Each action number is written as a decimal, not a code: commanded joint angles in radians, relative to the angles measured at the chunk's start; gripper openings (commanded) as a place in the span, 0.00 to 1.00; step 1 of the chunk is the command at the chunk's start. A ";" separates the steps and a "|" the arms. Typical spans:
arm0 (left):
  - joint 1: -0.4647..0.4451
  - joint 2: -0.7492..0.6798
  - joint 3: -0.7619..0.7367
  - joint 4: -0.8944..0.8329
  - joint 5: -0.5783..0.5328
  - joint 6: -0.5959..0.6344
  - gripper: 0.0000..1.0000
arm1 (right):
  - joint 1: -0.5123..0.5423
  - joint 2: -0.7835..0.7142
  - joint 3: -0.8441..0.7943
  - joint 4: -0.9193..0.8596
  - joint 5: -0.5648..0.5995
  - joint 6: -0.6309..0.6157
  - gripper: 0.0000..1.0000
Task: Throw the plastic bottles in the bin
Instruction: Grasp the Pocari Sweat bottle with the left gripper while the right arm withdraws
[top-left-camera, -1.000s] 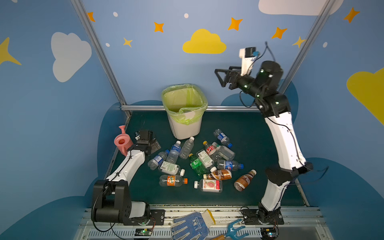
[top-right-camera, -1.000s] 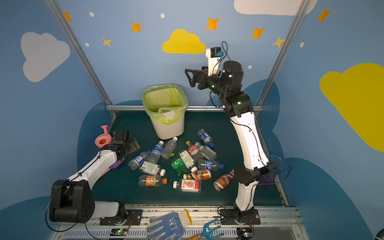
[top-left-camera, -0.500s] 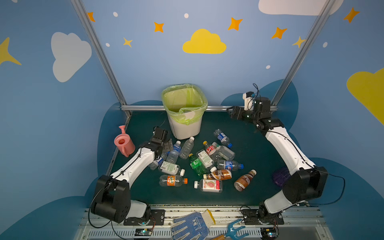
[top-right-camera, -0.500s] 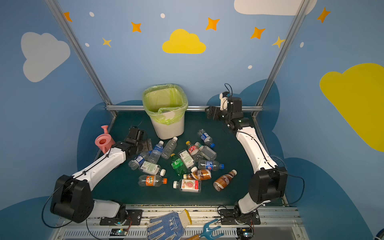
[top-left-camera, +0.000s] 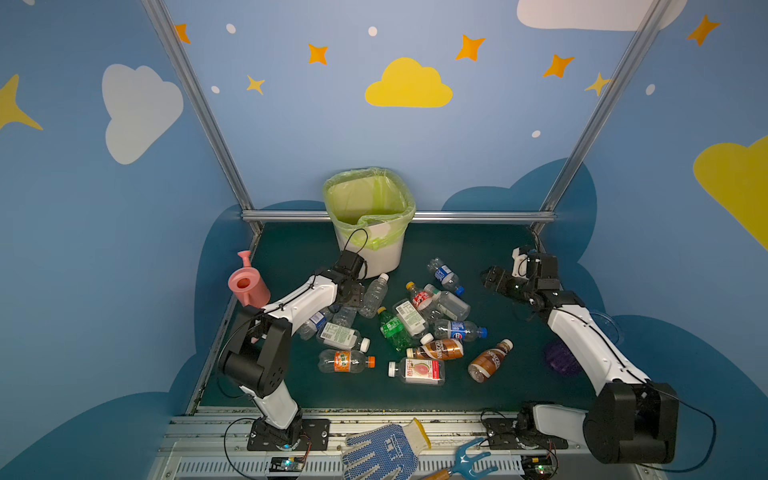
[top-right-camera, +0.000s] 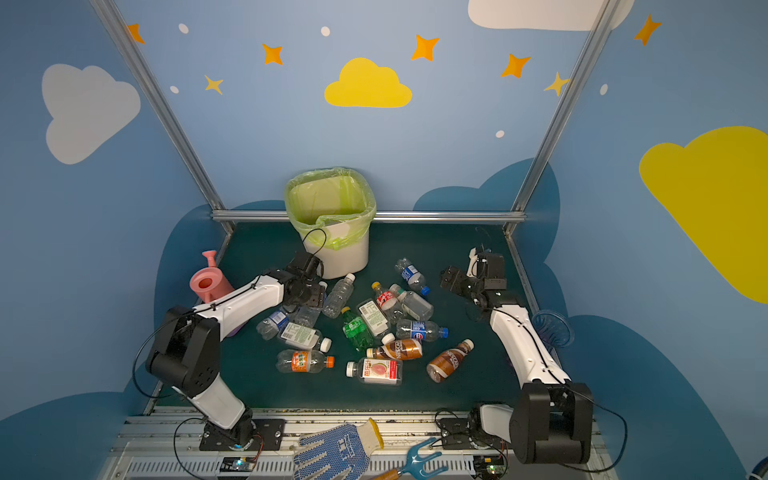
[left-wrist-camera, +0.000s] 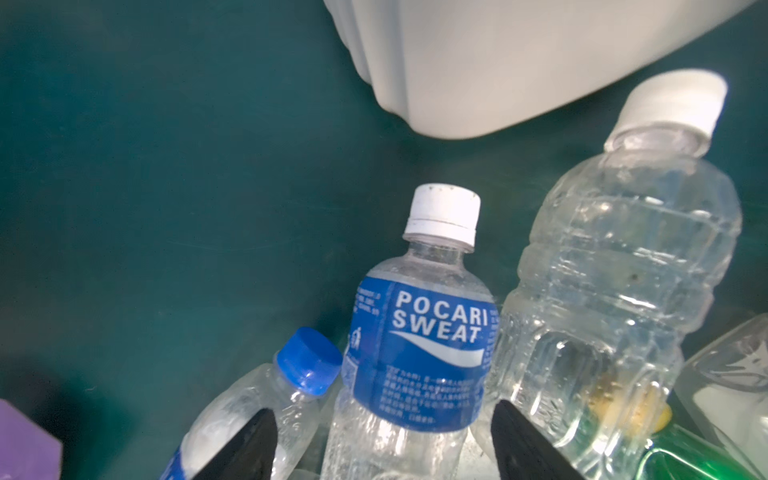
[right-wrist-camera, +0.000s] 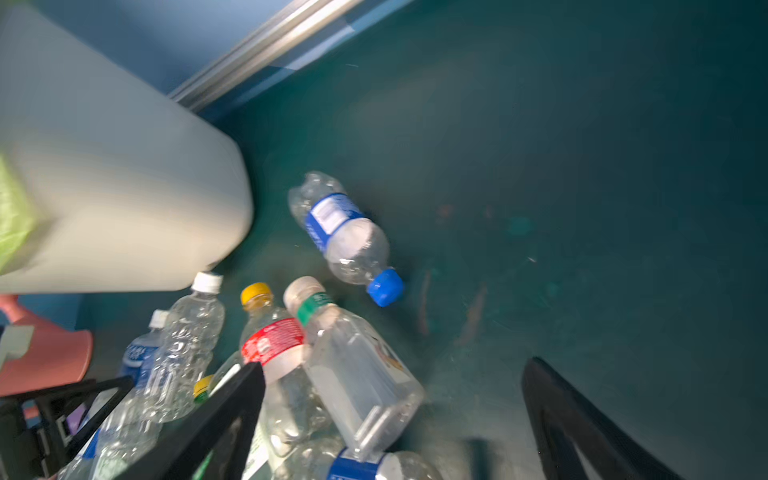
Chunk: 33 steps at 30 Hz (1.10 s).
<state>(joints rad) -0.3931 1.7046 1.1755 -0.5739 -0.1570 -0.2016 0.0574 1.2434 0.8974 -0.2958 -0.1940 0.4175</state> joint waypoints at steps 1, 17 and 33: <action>-0.002 0.037 0.032 -0.058 0.034 0.018 0.79 | -0.018 -0.040 -0.006 0.019 0.016 0.028 0.96; -0.010 0.166 0.116 -0.121 0.080 0.023 0.75 | -0.042 -0.013 0.001 0.015 -0.023 0.060 0.96; -0.024 0.096 0.104 -0.121 0.071 0.035 0.54 | -0.061 -0.004 0.015 0.011 -0.047 0.060 0.96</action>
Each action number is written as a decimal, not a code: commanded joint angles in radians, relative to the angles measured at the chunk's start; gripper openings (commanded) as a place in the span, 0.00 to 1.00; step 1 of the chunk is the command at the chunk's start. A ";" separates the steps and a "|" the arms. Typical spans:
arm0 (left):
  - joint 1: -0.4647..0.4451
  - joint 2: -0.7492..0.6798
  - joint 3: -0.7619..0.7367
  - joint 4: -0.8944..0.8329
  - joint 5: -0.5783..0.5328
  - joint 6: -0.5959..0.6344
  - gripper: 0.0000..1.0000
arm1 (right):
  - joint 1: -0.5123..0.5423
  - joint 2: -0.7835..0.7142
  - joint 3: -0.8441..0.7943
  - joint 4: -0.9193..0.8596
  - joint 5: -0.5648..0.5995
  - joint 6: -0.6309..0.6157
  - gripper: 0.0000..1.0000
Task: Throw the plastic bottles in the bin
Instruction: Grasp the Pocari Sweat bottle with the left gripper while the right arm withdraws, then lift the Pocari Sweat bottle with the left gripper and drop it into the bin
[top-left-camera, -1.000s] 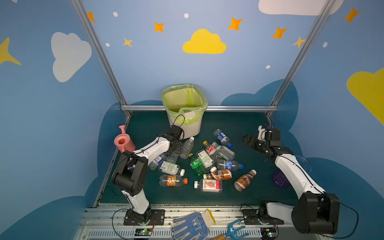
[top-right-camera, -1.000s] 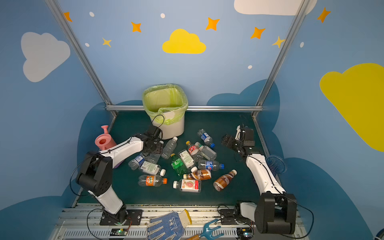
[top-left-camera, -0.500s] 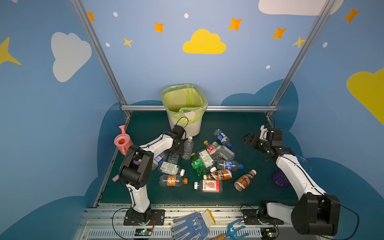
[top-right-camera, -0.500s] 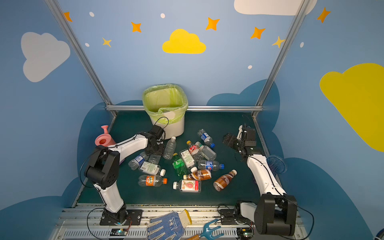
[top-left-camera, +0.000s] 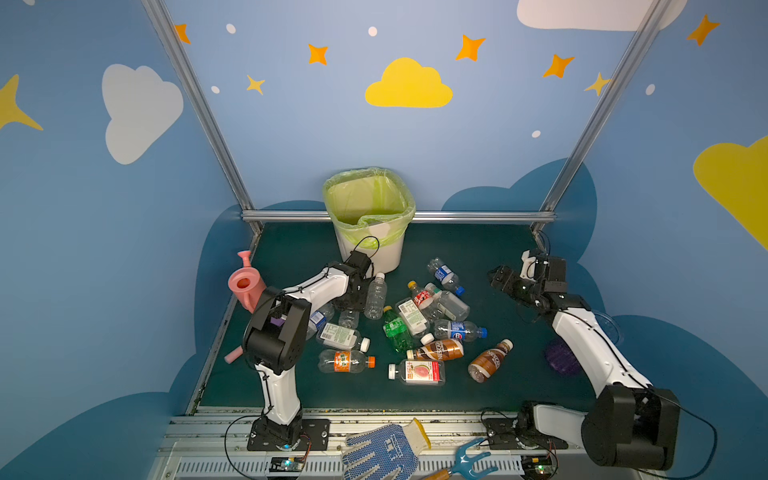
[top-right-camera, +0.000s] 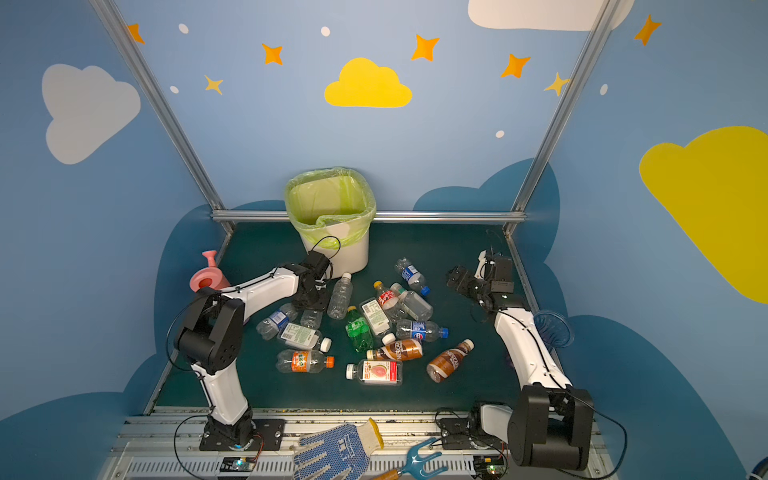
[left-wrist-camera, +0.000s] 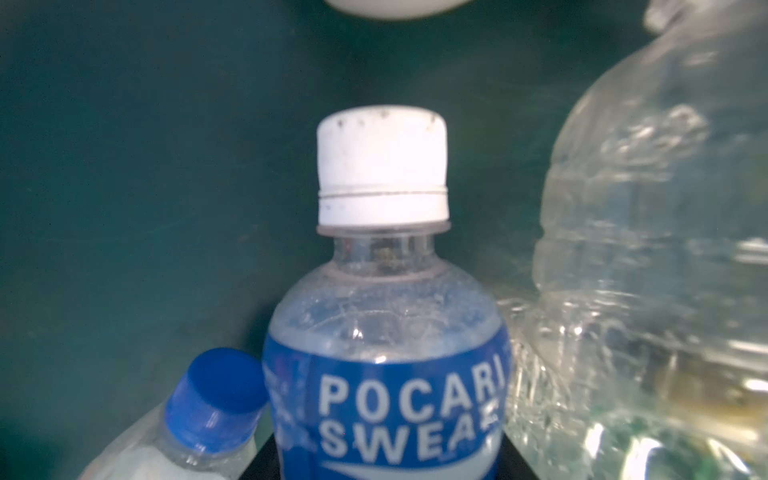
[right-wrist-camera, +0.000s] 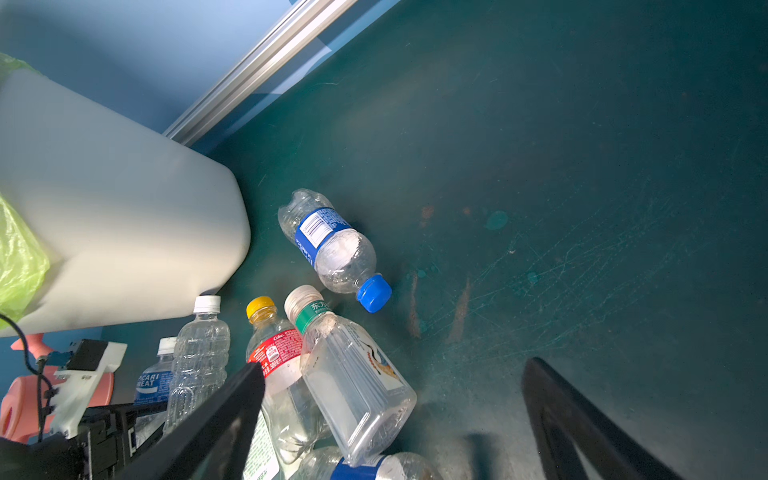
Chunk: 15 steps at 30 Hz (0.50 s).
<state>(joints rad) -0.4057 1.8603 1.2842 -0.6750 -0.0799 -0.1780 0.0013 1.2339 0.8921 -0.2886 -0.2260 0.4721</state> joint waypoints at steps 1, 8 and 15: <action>-0.018 -0.066 -0.006 -0.024 -0.013 0.017 0.54 | -0.006 0.005 0.021 0.003 -0.015 0.007 0.96; -0.059 -0.129 -0.019 -0.068 -0.015 0.031 0.56 | -0.013 0.004 0.023 0.006 -0.031 0.012 0.96; -0.119 -0.188 0.016 -0.101 0.057 0.079 0.56 | -0.016 -0.005 0.016 0.015 -0.049 0.028 0.96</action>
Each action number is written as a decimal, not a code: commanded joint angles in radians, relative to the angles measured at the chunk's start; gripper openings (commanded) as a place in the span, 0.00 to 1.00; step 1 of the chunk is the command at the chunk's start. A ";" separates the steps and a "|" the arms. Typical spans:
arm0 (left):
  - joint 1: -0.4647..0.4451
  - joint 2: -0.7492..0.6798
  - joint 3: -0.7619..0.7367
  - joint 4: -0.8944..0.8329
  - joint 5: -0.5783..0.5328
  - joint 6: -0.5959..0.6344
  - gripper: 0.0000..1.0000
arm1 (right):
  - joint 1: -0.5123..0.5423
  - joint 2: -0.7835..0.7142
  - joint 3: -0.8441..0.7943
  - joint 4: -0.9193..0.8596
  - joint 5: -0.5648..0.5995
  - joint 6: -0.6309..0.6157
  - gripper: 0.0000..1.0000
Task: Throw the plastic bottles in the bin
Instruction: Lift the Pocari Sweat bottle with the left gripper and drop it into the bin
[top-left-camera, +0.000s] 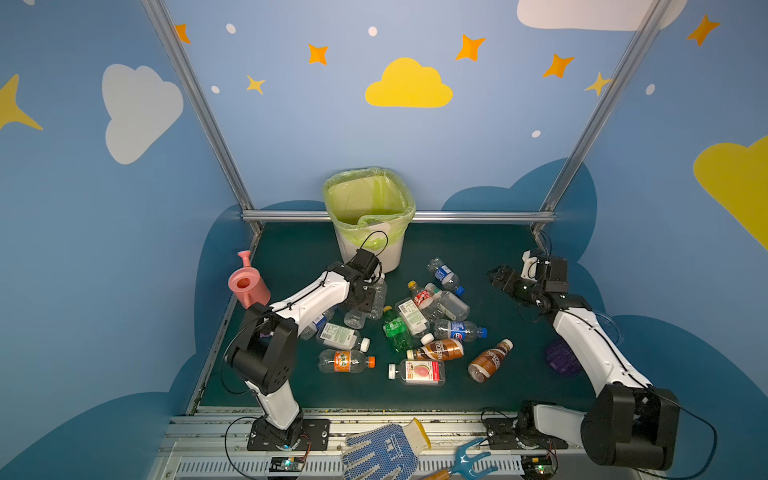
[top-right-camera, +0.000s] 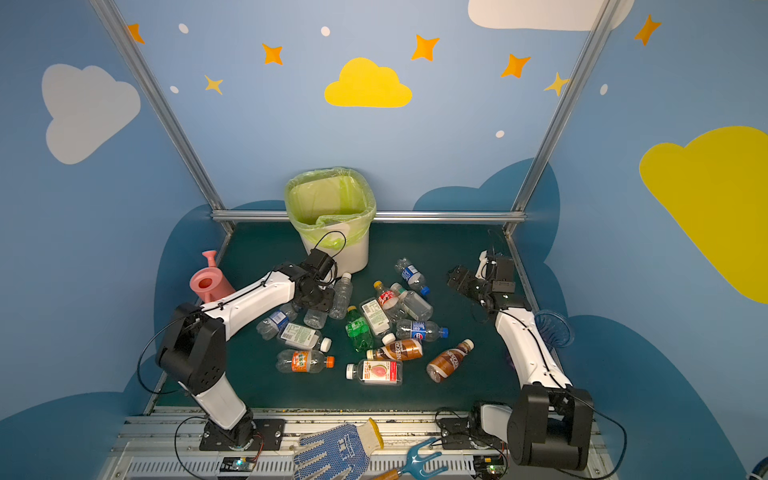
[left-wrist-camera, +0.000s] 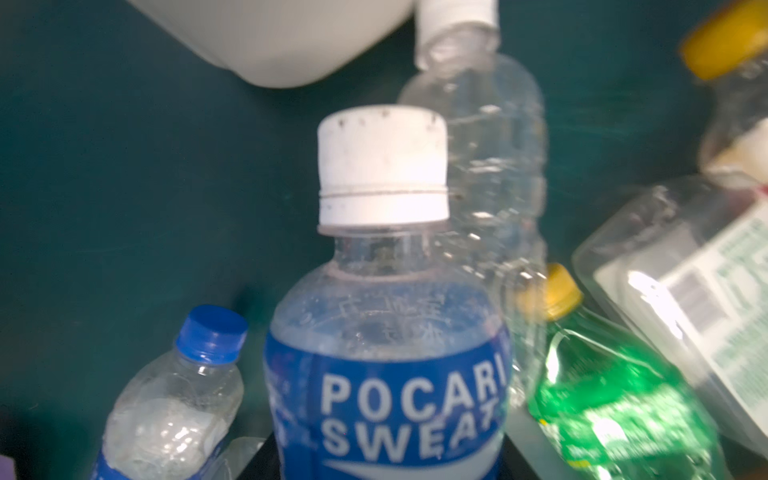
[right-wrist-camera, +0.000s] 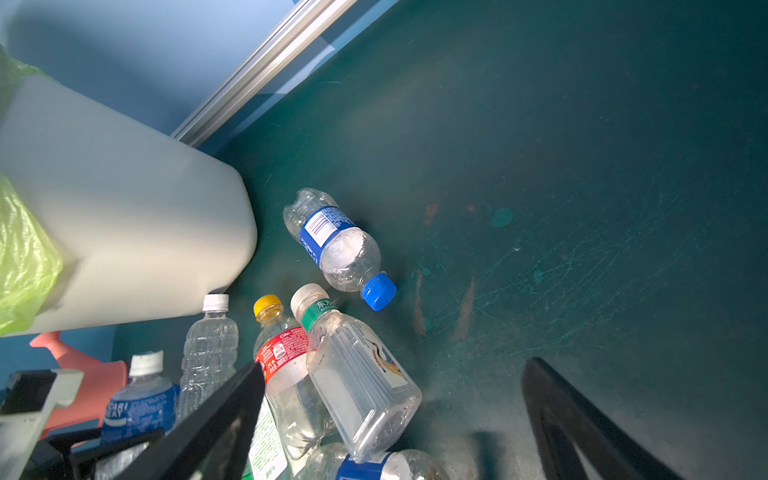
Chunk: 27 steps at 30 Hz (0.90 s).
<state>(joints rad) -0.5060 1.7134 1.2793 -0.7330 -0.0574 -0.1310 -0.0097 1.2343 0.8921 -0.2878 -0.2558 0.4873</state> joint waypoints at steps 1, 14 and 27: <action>-0.027 -0.055 0.031 -0.045 0.039 0.038 0.56 | -0.004 -0.007 0.016 0.013 -0.020 0.013 0.96; -0.101 -0.376 0.257 0.089 -0.103 0.196 0.57 | -0.018 -0.029 0.009 0.018 -0.028 0.010 0.96; -0.057 -0.371 0.542 0.652 -0.224 0.383 0.63 | -0.039 -0.054 0.022 0.002 -0.036 -0.001 0.96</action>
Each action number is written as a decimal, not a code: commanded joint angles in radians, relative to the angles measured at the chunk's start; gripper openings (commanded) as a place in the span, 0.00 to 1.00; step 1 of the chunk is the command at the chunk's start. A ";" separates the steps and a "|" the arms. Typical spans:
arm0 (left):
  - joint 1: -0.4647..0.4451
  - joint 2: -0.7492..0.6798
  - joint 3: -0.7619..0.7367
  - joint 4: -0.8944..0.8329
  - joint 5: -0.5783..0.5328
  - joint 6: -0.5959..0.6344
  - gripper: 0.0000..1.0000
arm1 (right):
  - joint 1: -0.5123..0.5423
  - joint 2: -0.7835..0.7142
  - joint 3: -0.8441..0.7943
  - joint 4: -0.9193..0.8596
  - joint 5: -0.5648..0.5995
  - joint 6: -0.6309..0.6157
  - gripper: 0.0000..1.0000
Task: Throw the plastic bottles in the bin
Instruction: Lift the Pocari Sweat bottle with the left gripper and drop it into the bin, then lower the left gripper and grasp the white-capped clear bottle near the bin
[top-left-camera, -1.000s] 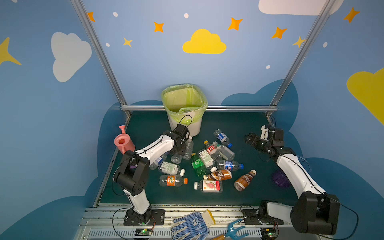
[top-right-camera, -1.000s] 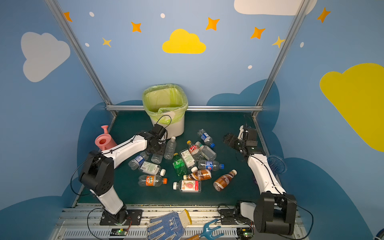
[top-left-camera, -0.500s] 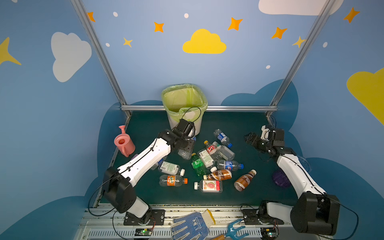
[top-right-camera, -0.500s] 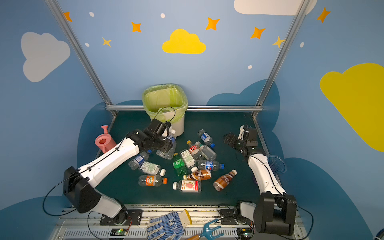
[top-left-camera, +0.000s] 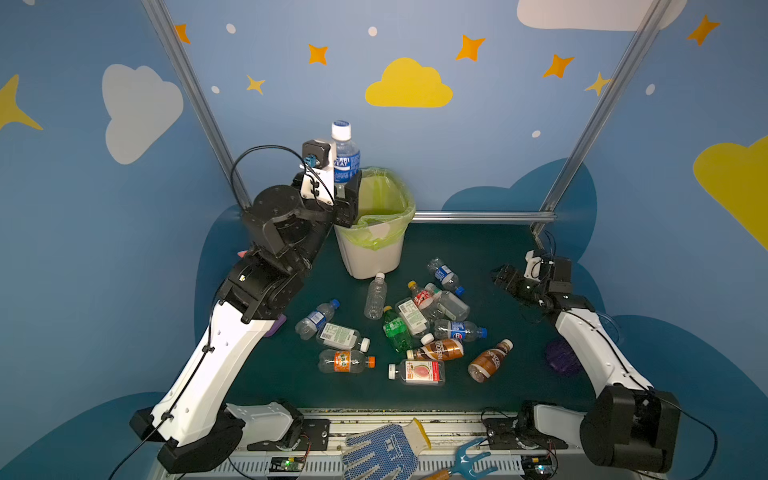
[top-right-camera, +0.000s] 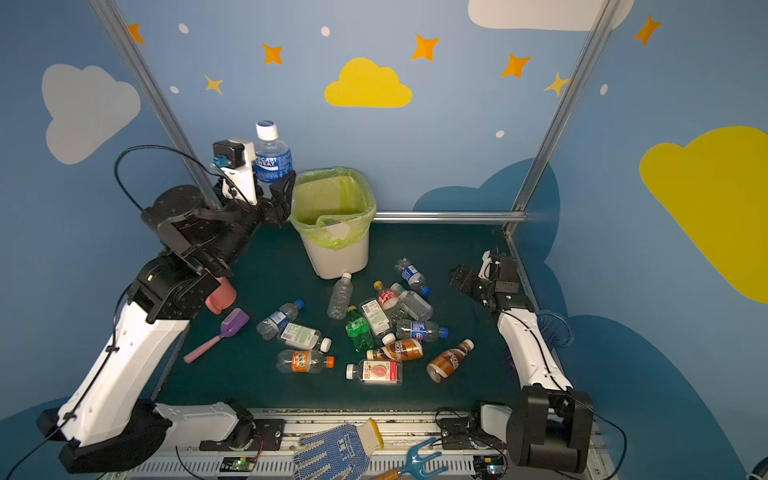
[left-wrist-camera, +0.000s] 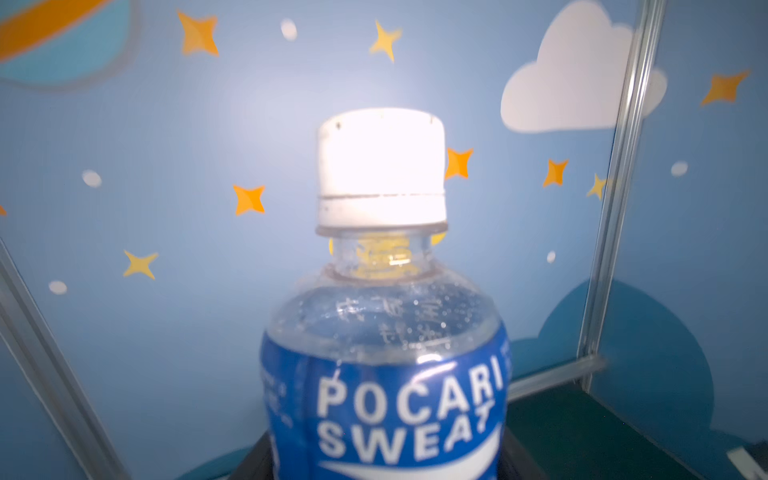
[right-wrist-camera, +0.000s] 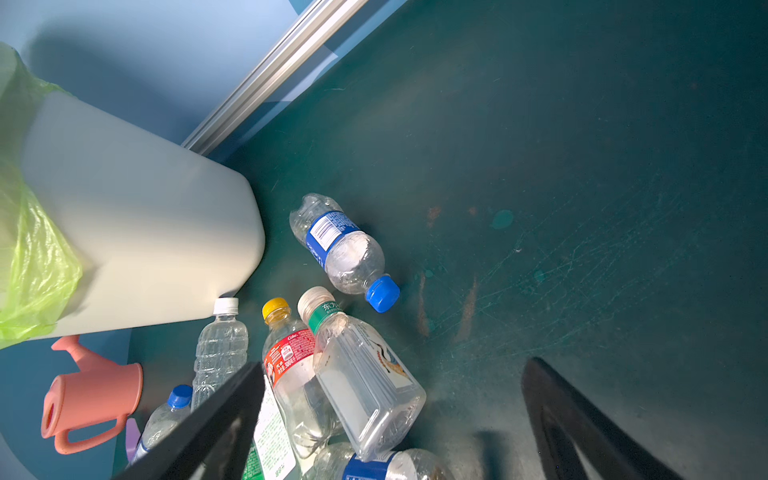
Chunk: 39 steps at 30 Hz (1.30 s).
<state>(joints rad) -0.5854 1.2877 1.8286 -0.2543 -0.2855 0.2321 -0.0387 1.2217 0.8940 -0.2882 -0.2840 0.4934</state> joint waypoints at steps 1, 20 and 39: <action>0.043 0.087 0.013 0.160 0.017 -0.016 0.64 | -0.012 -0.046 0.019 0.000 -0.007 -0.009 0.97; 0.196 0.550 0.815 -0.322 0.159 -0.258 1.00 | -0.051 -0.091 -0.039 0.015 -0.040 0.005 0.97; 0.106 -0.085 -0.544 -0.240 -0.030 -0.483 1.00 | -0.069 -0.023 -0.041 0.039 -0.086 0.000 0.97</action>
<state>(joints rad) -0.4419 1.2793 1.3441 -0.4911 -0.2707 -0.1761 -0.1036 1.1858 0.8570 -0.2653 -0.3443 0.4938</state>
